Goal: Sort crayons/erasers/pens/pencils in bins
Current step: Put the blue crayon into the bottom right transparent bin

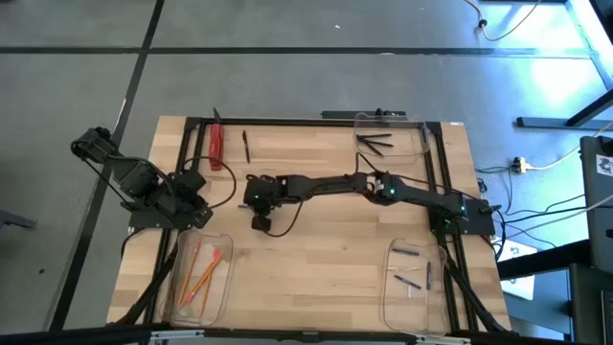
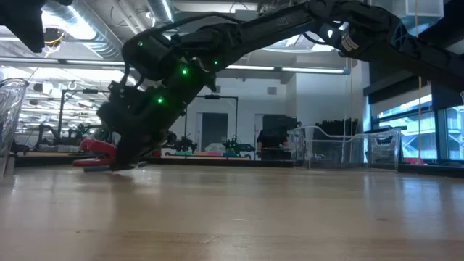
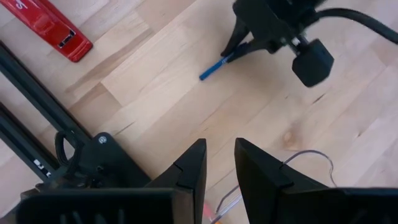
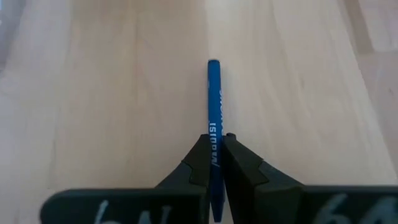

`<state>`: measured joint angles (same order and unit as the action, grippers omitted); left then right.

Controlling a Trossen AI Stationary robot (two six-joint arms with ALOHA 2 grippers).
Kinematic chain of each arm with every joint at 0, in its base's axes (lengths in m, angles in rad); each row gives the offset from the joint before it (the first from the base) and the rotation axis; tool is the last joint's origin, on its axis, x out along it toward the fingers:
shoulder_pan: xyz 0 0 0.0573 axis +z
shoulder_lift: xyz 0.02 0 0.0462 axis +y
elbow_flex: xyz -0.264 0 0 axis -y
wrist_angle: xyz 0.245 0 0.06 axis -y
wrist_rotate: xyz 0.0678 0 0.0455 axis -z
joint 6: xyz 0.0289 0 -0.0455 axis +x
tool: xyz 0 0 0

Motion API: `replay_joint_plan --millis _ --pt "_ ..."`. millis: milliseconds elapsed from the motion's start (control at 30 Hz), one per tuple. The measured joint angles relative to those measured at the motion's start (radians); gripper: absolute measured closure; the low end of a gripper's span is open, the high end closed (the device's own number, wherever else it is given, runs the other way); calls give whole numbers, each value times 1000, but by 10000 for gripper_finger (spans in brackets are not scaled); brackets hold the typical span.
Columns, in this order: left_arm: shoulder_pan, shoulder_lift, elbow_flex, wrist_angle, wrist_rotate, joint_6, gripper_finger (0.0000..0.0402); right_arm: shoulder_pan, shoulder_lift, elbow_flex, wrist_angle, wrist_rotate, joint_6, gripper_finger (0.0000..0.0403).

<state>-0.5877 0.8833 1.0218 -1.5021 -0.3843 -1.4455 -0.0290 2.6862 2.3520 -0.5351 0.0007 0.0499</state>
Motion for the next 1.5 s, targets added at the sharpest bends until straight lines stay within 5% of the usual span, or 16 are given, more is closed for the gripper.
replay_joint_plan --millis 333,1067,1333,1500 --pt "0 0 0 0 0 16 324 -31 -22 5 -210 -103 0 375" --pt "0 0 0 0 0 16 324 -51 -28 5 -267 -177 99 315" --pt "0 0 0 0 0 16 324 -54 -28 5 -294 -204 71 382" --pt "0 0 0 0 0 16 324 -53 -28 5 -295 -204 50 380"
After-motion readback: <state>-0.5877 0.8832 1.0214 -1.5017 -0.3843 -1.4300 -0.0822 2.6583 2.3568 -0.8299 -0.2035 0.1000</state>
